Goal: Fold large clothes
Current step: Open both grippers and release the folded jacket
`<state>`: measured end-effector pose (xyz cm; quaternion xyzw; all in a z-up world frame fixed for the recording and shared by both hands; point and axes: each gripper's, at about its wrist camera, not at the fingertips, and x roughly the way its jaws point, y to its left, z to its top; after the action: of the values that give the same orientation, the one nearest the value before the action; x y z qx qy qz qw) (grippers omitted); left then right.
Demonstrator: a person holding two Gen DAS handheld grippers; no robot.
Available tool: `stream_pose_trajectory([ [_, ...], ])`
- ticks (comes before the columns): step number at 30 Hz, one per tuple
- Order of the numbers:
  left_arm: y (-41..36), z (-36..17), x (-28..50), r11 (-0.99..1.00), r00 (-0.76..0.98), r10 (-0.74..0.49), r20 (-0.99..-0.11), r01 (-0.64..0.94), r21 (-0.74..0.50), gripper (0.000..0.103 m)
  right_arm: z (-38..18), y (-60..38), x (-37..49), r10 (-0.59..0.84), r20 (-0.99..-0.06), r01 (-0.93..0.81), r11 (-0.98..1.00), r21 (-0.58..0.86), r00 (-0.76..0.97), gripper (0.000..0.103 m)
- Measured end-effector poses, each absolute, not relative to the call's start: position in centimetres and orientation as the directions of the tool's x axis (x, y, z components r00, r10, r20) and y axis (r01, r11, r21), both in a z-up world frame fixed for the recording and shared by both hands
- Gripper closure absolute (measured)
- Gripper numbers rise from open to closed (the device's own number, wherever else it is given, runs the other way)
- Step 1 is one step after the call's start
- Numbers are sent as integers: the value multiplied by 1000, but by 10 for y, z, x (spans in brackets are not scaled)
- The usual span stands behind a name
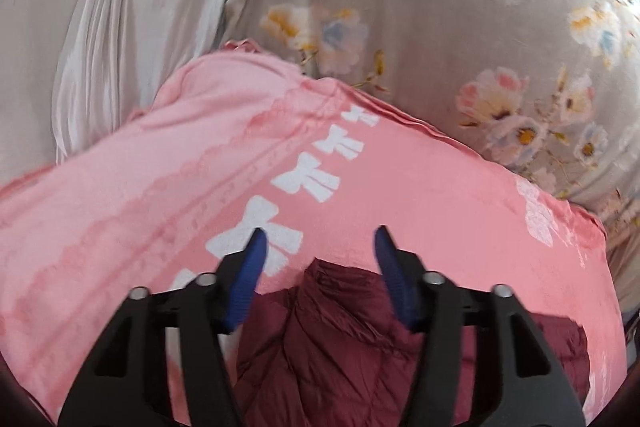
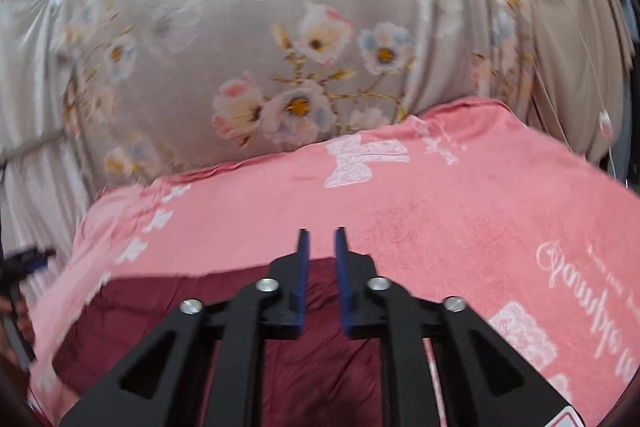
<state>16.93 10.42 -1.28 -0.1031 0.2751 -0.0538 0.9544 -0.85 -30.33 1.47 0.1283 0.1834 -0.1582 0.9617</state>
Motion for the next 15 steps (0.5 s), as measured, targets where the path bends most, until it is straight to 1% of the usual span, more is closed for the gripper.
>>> stream_pose_trajectory([
  [1,97,-9,159,976,840,-167,-517,68,-205,64,12,-288,-12,-240,-400,324,934,154,884,98],
  [2,91,-9,153,976,832,-179,-524,86,-198,65,8,-279,-13,-226,-409,305,942,140,884,99],
  [5,69,-26,134,962,759,-265,-594,162,-221,71,-17,-244,-14,-148,-471,232,965,124,870,100],
  [7,50,-46,119,954,707,-299,-640,201,-223,75,-35,-222,-15,-104,-509,189,975,118,854,100],
  [12,23,-87,96,951,635,-306,-709,233,-202,75,-67,-189,-19,-26,-586,128,983,133,810,100],
  [15,21,-101,87,954,620,-295,-727,229,-191,75,-80,-178,-19,-3,-621,117,983,144,784,100],
])
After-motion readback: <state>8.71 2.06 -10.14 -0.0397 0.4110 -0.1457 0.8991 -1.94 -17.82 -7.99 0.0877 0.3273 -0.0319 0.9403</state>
